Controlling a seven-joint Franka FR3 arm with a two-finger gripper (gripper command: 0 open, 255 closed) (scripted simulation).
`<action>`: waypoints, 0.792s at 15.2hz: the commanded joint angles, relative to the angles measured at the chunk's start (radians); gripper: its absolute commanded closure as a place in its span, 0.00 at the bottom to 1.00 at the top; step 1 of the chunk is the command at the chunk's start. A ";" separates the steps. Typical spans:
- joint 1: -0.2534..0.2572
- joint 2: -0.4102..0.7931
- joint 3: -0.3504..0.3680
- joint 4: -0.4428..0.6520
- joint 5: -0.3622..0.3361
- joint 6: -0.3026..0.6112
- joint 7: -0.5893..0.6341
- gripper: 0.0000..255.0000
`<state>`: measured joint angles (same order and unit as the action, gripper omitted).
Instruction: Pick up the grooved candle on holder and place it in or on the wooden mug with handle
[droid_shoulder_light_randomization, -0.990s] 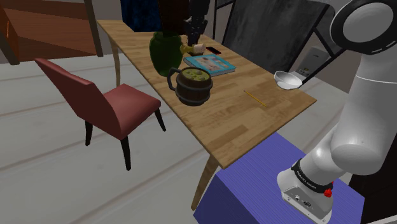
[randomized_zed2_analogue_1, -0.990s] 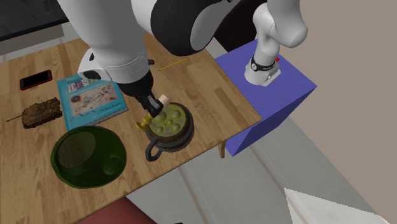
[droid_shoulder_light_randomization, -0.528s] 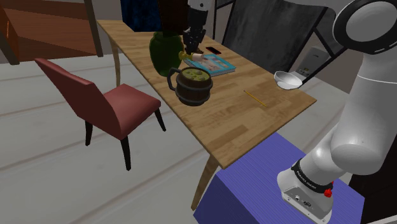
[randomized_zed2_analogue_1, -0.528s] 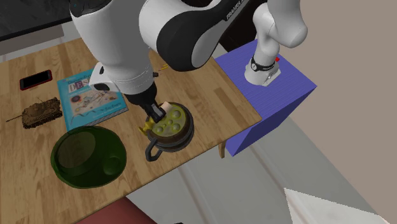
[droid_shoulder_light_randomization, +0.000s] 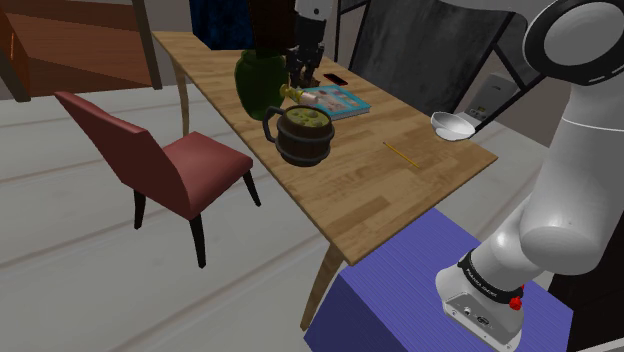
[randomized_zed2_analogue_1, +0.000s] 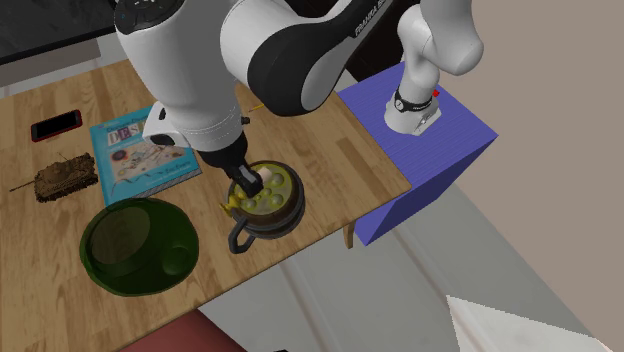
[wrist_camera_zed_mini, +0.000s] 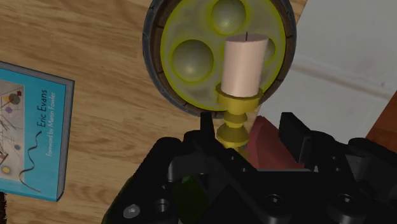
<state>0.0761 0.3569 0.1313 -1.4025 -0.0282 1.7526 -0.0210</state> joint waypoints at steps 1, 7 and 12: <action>0.000 0.000 0.000 0.000 0.000 0.000 0.000 0.00; 0.002 0.007 0.000 0.077 -0.001 -0.070 0.000 0.00; 0.004 0.020 0.001 0.157 -0.002 -0.138 0.000 0.00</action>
<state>0.0797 0.3746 0.1317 -1.2516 -0.0300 1.6202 -0.0214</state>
